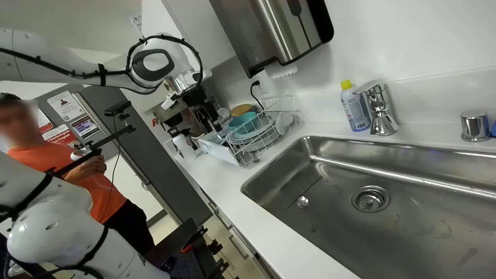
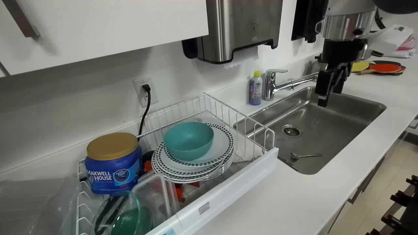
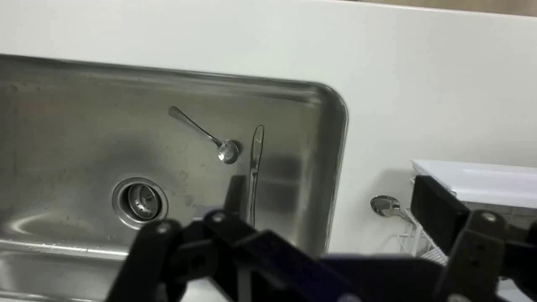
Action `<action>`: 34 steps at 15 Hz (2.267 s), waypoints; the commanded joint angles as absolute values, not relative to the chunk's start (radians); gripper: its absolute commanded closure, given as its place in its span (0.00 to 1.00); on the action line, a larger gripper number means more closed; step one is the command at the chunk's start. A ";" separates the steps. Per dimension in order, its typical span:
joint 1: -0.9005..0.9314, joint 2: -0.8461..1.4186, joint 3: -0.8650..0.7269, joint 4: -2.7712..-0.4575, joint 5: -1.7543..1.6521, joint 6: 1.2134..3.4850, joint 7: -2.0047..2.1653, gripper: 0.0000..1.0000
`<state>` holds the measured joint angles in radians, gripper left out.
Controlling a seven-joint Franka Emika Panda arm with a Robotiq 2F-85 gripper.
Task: Pick up the spoon from the sink and put it in the light blue bowl.
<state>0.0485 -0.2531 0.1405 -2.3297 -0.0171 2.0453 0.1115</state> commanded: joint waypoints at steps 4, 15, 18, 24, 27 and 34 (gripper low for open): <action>0.061 -0.252 0.129 -2.328 -0.021 2.043 0.114 0.00; 0.041 -0.084 0.013 -2.351 -0.112 2.332 -0.383 0.00; 0.015 0.011 -0.029 -2.345 -0.124 2.399 -0.540 0.00; -0.017 0.084 -0.027 -2.347 -0.178 2.398 -0.545 0.00; -0.016 0.086 -0.024 -2.341 -0.178 2.399 -0.545 0.00; -0.042 0.229 -0.020 -2.317 -0.230 2.585 -0.676 0.00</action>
